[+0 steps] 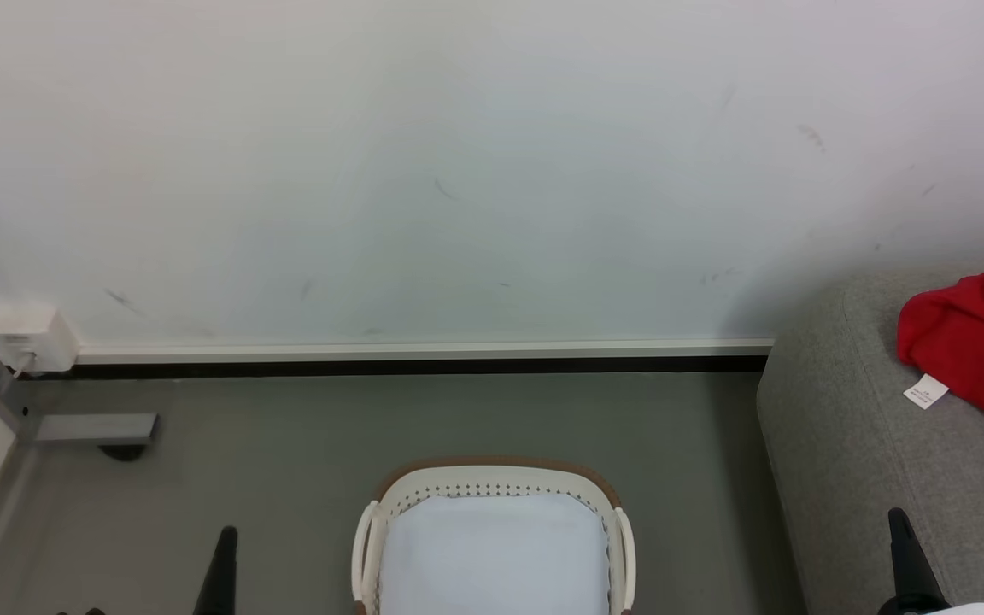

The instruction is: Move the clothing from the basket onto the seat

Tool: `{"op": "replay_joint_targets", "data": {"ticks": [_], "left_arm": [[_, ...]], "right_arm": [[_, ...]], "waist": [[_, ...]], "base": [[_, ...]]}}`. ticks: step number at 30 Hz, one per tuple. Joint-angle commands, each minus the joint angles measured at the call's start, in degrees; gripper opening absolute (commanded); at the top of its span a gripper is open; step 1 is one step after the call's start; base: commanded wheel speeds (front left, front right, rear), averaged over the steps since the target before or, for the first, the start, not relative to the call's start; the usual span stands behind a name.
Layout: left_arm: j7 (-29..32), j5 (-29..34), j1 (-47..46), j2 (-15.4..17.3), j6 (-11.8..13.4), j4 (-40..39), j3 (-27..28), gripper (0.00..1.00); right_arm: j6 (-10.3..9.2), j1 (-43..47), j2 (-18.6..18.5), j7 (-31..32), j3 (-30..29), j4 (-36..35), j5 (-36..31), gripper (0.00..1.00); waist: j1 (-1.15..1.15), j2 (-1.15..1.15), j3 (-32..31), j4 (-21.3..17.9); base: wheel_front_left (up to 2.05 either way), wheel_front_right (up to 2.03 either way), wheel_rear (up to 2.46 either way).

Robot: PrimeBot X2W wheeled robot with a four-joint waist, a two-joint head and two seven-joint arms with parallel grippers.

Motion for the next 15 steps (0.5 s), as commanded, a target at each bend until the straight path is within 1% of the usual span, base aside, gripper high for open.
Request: {"op": "replay_joint_targets", "data": {"ticks": [1, 15], "left_arm": [[0.3, -1.4, -1.2, 0.5, -0.3, -0.6, 0.4, 0.00], [2.5, -9.3, -2.7, 0.6, -0.5, -0.6, 1.1, 0.00]], "right_arm": [[-0.07, -1.3, -0.6, 0.4, -0.4, -0.9, 1.5, 0.00], [-0.08, -2.0, -0.7, 2.5, -1.3, -1.7, 9.6, 0.00]], "waist": [[-0.01, 0.00, 0.0, 0.0], [-0.01, 0.00, 0.2, 0.0]], "base": [[0.00, 0.00, 0.00], [0.00, 0.00, 0.00]]}}
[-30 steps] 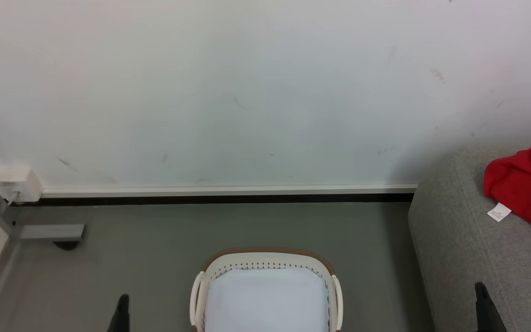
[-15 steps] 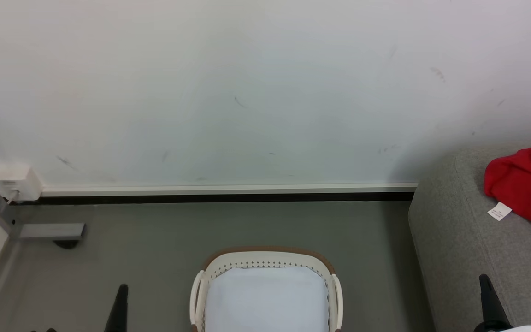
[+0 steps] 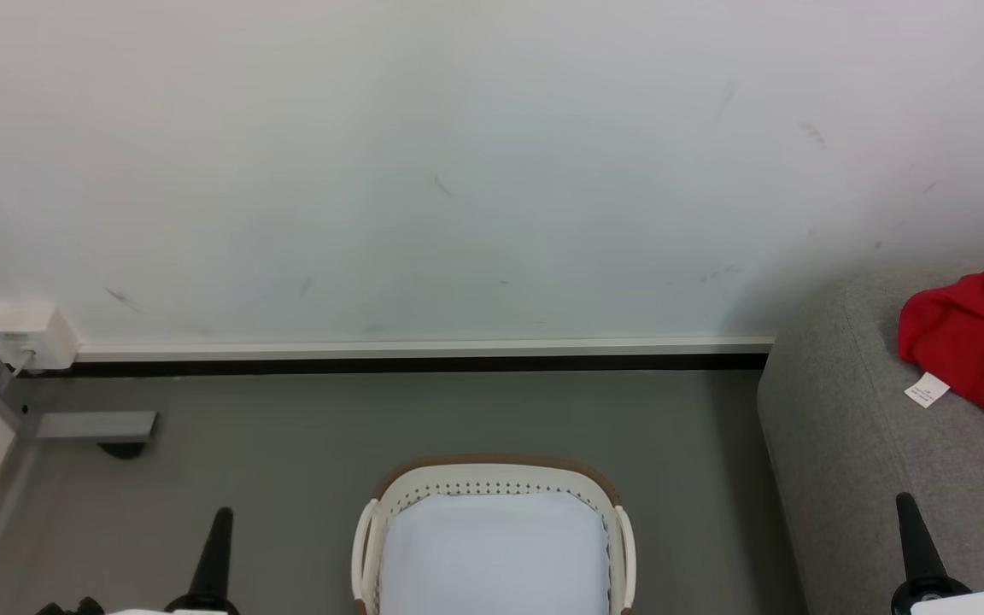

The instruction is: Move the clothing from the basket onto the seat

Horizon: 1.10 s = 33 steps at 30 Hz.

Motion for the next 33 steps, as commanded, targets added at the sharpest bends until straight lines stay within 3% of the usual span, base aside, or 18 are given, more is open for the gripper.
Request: {"op": "replay_joint_targets", "data": {"ticks": [1, 33], "left_arm": [[0.5, -1.8, -1.1, 0.5, -0.4, -0.5, 0.3, 0.00], [4.5, -16.4, -4.0, 0.6, -0.7, -0.4, 1.6, 0.00]], "right_arm": [[-0.08, -1.0, -0.6, 0.4, -0.3, -0.7, 1.7, 0.00], [-0.12, -2.6, -0.7, 4.3, -2.0, -2.2, 16.7, 0.00]], "waist": [[0.00, 0.00, 0.0, 0.0], [0.00, 0.00, 0.5, 0.0]], "base": [[0.00, 0.00, 0.00], [0.00, 0.00, 0.00]]}}
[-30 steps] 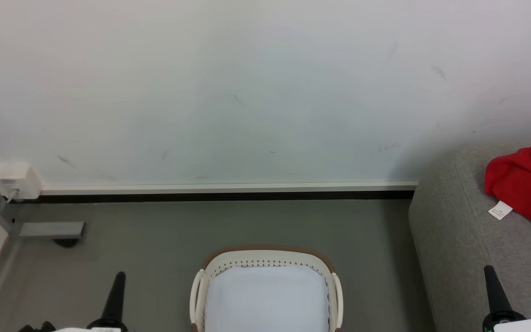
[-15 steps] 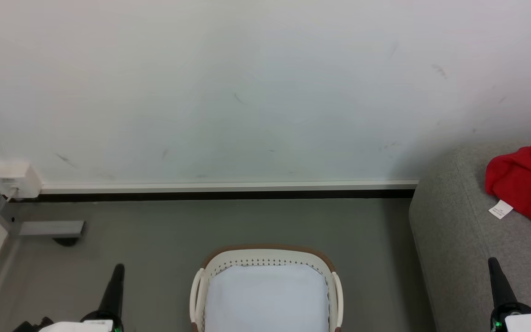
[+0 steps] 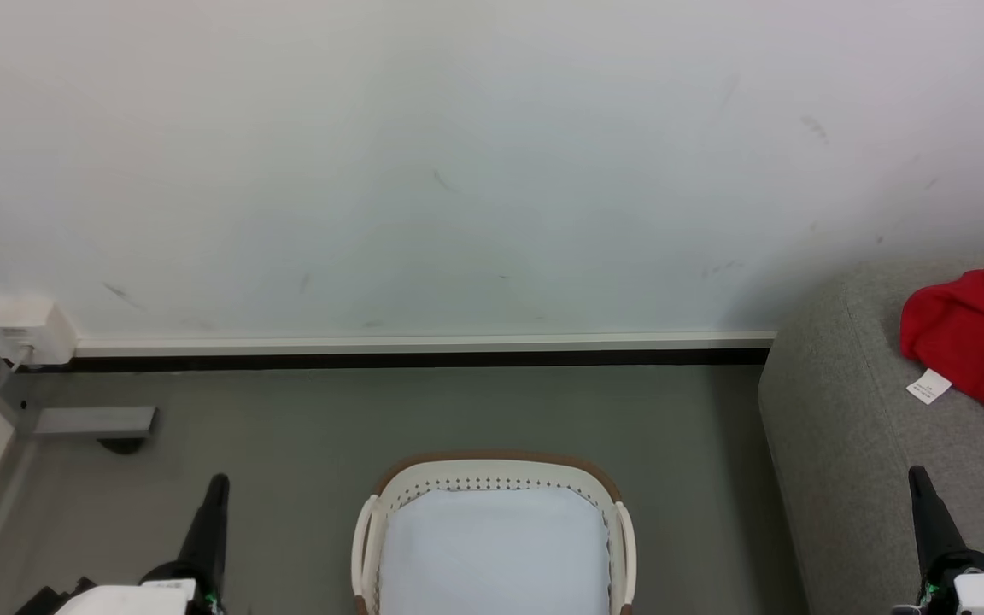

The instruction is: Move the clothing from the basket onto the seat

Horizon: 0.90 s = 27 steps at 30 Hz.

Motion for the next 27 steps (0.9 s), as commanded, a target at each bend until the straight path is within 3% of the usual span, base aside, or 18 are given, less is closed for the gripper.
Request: {"op": "replay_joint_targets", "data": {"ticks": [1, 17, 27], "left_arm": [[0.5, -1.8, -1.0, 0.5, -0.4, -0.3, 0.4, 0.00], [2.1, -7.8, -2.0, 0.5, -0.5, -0.3, 0.8, 0.00], [2.2, -7.9, -2.0, 0.5, -0.5, -0.3, 0.8, 0.00]], "right_arm": [[-0.12, -0.9, -0.5, 0.4, -0.3, -0.4, 1.3, 0.00], [-0.13, -1.5, -0.6, 2.0, -1.0, -1.1, 7.6, 0.00], [-0.13, -1.5, -0.5, 2.0, -1.0, -1.0, 7.4, 0.00]], "waist": [[0.00, 0.00, 0.0, 0.0], [0.00, 0.00, 0.3, 0.0], [0.00, 0.00, 0.3, 0.0]], "base": [[0.00, 0.00, 0.00], [0.00, 0.00, 0.00], [0.00, 0.00, 0.00]]}}
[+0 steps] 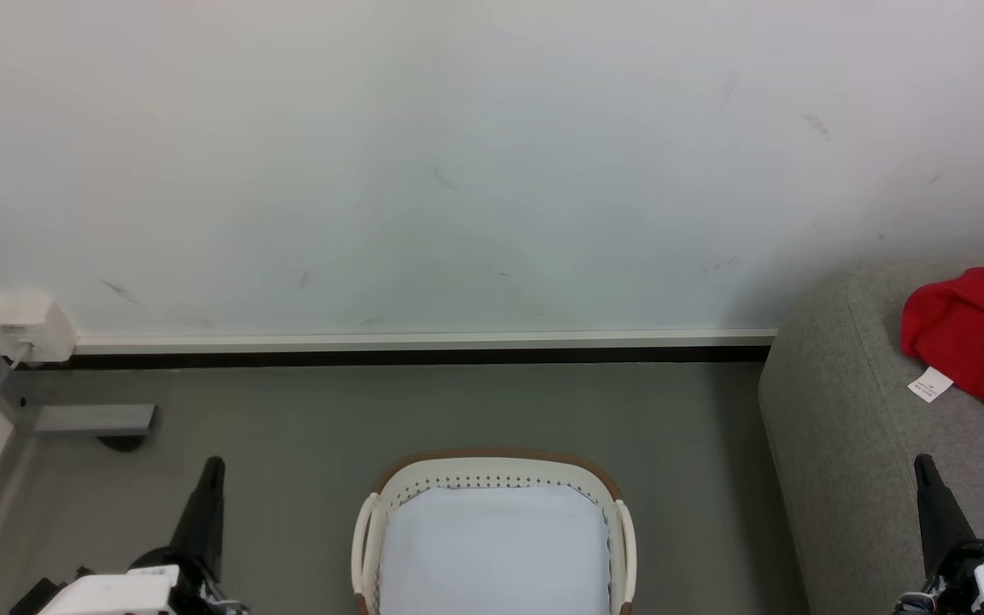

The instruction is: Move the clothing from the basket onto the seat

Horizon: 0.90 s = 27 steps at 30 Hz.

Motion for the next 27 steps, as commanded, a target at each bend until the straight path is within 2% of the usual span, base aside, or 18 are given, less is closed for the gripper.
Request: {"op": "replay_joint_targets", "data": {"ticks": [1, 27], "left_arm": [[0.2, -0.8, -0.4, 0.4, -0.2, -0.2, 0.2, 0.00], [0.2, -0.8, -0.4, 0.4, -0.2, -0.2, 0.1, 0.00]], "right_arm": [[-0.12, -0.7, -0.4, 0.2, -0.2, -0.2, 0.0, 0.00], [-0.12, -0.7, -0.4, 0.2, -0.2, -0.2, 0.1, 0.00]], "waist": [[0.00, 0.00, 0.0, 0.0], [0.00, 0.00, 0.0, 0.0]], "base": [[0.00, 0.00, 0.00], [0.00, 0.00, 0.00]]}}
